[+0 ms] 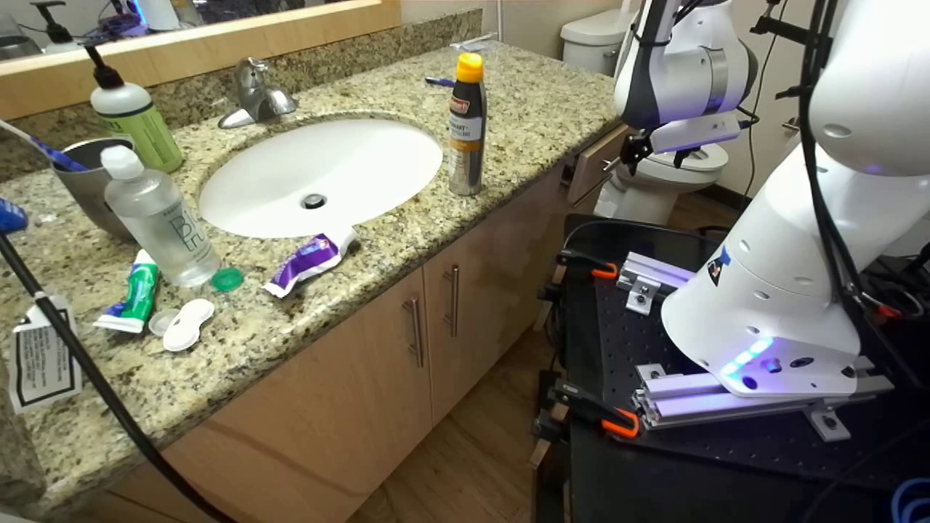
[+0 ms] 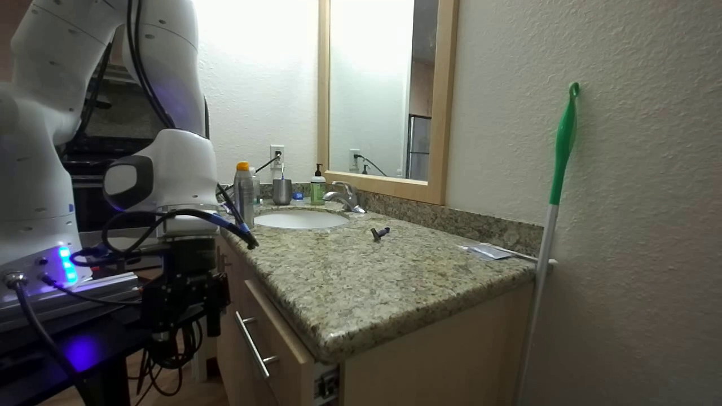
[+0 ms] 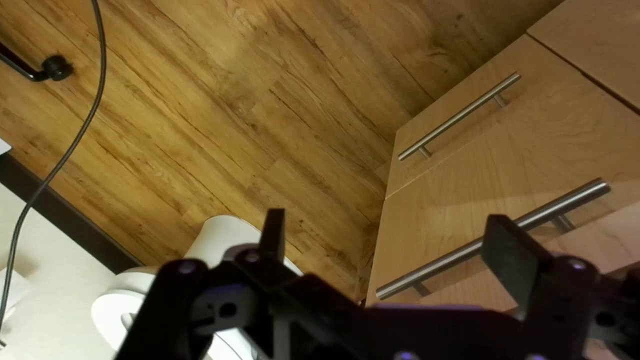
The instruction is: Pick the tubes and the small bottle on the right side of the counter, put them in the drawer then close it
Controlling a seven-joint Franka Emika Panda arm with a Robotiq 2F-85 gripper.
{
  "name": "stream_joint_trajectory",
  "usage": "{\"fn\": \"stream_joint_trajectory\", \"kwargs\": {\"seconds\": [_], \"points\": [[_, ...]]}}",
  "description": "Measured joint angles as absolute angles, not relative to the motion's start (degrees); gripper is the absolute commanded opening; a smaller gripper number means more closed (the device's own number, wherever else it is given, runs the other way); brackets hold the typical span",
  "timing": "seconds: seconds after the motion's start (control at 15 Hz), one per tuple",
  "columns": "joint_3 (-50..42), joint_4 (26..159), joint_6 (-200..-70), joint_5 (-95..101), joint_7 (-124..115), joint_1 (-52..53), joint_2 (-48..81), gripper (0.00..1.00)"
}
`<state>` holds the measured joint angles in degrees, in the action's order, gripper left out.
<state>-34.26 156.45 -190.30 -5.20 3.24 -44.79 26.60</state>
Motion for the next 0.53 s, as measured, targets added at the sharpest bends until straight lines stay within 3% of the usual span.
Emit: {"fn": "stream_joint_trajectory", "kwargs": {"seconds": [0.53], "points": [[-21.29,154.62,-199.10,-16.94,-16.63,-48.80,33.02,1.00]]}}
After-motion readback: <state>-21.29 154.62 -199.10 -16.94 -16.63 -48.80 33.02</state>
